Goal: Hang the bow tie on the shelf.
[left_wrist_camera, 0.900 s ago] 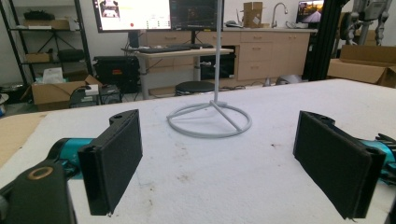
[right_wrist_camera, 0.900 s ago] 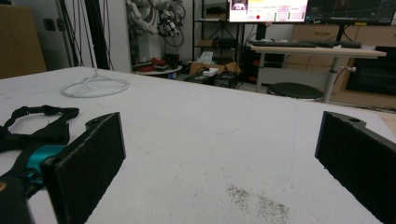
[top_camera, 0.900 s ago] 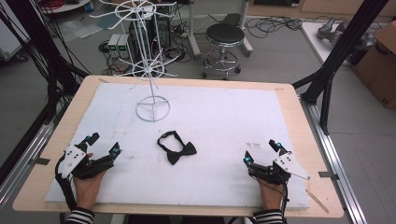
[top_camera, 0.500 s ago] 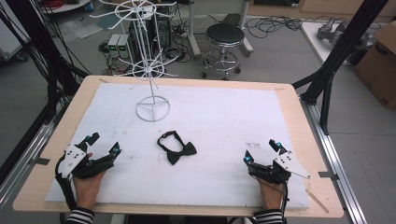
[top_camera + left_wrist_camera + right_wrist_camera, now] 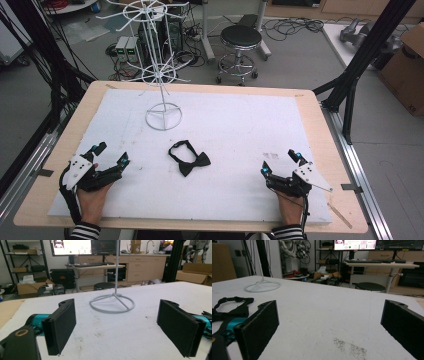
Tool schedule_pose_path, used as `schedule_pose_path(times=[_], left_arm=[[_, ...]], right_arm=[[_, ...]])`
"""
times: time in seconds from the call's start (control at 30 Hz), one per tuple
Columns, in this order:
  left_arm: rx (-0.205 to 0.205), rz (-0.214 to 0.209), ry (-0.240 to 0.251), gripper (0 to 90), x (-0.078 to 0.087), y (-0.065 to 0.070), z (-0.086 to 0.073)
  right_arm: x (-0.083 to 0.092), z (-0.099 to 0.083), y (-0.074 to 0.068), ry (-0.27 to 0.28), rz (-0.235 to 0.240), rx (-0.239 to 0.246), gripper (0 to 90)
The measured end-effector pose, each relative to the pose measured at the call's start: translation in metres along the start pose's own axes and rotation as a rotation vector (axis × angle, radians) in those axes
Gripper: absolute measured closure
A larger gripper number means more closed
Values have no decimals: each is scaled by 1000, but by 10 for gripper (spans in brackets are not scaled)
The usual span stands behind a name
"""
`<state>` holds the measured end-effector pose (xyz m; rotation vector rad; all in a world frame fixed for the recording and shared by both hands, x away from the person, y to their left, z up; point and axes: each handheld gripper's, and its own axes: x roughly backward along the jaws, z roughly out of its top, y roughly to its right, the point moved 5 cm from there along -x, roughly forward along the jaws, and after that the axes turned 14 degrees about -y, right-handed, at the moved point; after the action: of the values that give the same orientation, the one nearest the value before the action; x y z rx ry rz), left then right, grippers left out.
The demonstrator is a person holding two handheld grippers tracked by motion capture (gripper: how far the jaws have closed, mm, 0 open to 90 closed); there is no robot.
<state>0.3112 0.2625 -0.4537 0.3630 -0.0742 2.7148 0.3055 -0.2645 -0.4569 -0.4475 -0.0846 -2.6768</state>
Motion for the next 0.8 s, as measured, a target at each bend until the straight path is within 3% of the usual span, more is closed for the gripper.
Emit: schedule_pose_path(times=[0.17, 0.37, 0.8], left_arm=[[-12, -2, -33, 162, 0, -1, 2], [-15, -51, -54, 160, 2, 2, 12], [-58, -186, -125, 160, -8, 27, 37]], right_arm=[[0, 0, 0, 3, -2, 3, 5], [0, 0, 0, 0, 3, 1, 6], [0, 0, -1, -2, 3, 1, 5]])
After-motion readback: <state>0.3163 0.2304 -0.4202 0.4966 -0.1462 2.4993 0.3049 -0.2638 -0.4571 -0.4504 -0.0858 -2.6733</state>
